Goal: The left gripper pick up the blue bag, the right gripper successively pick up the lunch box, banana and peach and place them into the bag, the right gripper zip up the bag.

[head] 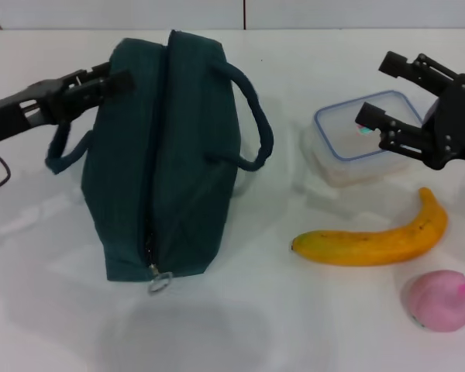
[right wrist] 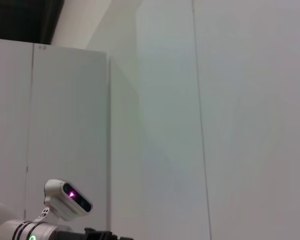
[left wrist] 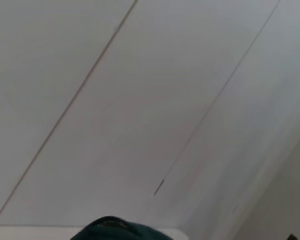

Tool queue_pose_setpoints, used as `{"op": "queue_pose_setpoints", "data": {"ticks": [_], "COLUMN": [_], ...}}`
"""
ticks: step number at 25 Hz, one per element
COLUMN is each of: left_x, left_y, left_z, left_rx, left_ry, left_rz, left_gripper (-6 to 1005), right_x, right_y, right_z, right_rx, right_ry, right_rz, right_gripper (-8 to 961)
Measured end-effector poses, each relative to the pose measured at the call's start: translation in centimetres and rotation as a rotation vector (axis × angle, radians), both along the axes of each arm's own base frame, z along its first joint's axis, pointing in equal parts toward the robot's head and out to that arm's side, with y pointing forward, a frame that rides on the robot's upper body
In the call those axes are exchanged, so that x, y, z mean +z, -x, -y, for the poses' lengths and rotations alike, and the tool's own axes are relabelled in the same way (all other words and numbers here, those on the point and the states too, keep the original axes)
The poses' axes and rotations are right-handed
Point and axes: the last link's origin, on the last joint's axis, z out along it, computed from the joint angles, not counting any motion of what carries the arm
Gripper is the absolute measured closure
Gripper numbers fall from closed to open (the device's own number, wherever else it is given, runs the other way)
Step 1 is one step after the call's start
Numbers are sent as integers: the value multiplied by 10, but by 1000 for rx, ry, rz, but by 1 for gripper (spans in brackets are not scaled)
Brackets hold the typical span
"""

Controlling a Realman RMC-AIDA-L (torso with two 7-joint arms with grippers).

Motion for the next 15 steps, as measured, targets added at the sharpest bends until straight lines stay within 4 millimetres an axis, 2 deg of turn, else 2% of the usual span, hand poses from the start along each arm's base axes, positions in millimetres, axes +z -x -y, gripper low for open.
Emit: {"op": "queue_pose_setpoints", "data": {"ticks": [9, 15], "left_x": [-13, -9], "left_y": [4, 7], "left_z": [-4, -2], "left_rx": [49, 53], "left_ry": [-32, -82], "left_rz": [-86, -64], "left_gripper": [234, 242], "right_x": [3, 2], "right_y": [-4, -5], "right_z": [0, -2], "right_rx": [-19, -31], "right_ry": [-23, -30], "right_rz": [-7, -2], "right_gripper": [201, 206]}}
